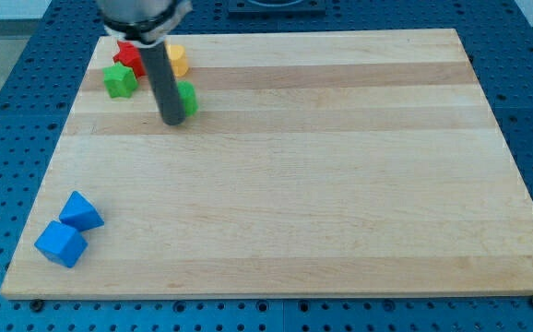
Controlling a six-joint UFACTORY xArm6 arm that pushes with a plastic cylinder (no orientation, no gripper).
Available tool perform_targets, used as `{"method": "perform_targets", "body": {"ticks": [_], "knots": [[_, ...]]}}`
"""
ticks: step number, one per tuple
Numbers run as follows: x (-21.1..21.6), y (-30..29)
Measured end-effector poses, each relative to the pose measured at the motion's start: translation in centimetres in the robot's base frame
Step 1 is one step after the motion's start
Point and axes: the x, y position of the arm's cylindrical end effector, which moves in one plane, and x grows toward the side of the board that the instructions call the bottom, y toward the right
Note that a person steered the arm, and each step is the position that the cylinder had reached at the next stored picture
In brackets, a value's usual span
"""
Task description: Move the green circle to the right of the green star
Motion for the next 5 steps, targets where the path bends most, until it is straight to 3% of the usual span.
{"method": "perform_targets", "body": {"ticks": [2, 3, 5], "knots": [[-0.6, 1.8], [-3.1, 1.8], [-4.5, -2.1]]}}
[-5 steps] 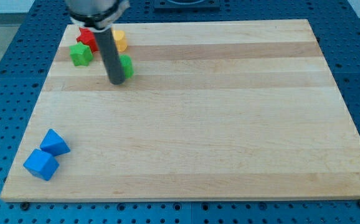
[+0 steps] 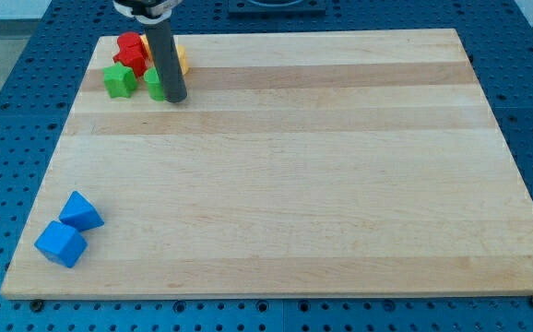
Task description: Move the green circle to the right of the green star
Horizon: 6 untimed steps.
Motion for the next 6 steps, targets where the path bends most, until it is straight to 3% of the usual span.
{"method": "perform_targets", "body": {"ticks": [6], "knots": [[-0.2, -1.6]]}}
